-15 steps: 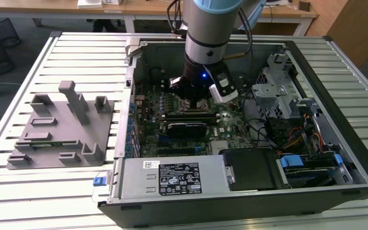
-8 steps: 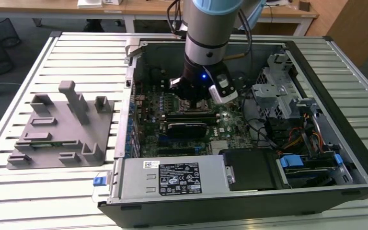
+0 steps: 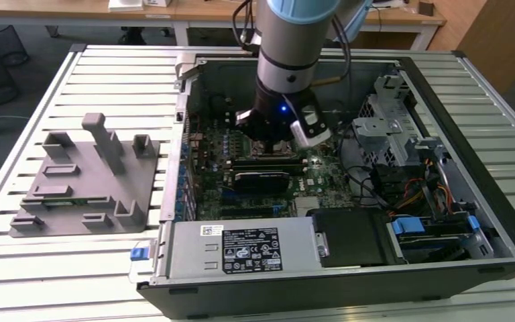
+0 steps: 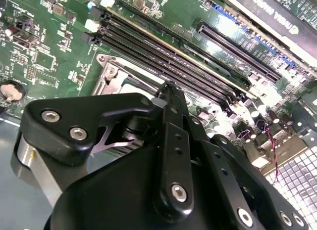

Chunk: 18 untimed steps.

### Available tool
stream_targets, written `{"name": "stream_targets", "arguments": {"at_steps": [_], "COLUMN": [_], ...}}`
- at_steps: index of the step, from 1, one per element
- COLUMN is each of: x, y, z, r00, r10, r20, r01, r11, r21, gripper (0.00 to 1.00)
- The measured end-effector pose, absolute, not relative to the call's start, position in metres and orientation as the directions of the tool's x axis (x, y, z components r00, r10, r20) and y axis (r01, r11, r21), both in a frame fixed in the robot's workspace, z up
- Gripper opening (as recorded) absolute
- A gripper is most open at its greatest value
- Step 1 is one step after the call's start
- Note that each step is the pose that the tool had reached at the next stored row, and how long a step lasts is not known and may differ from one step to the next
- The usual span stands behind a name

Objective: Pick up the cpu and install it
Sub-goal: 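Install the second cpu locking lever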

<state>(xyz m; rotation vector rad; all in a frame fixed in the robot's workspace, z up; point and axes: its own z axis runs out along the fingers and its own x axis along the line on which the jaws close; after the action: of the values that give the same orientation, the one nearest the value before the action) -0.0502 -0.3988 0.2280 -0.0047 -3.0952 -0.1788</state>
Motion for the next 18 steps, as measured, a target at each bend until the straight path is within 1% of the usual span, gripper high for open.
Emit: {"name": "stream_targets", "arguments": {"at_steps": [7, 18], "x": [-0.052, -0.052], "y": [-0.399, -0.399], "z": [0.220, 0.214], "r00": [-0.999, -0.999], "r10": [0.001, 0.001], "r20": [0.051, 0.051], "r01": [0.006, 0.007], "r11": [0.993, 0.993], "r21": [0.115, 0.115], "gripper": [0.11, 0.11]}}
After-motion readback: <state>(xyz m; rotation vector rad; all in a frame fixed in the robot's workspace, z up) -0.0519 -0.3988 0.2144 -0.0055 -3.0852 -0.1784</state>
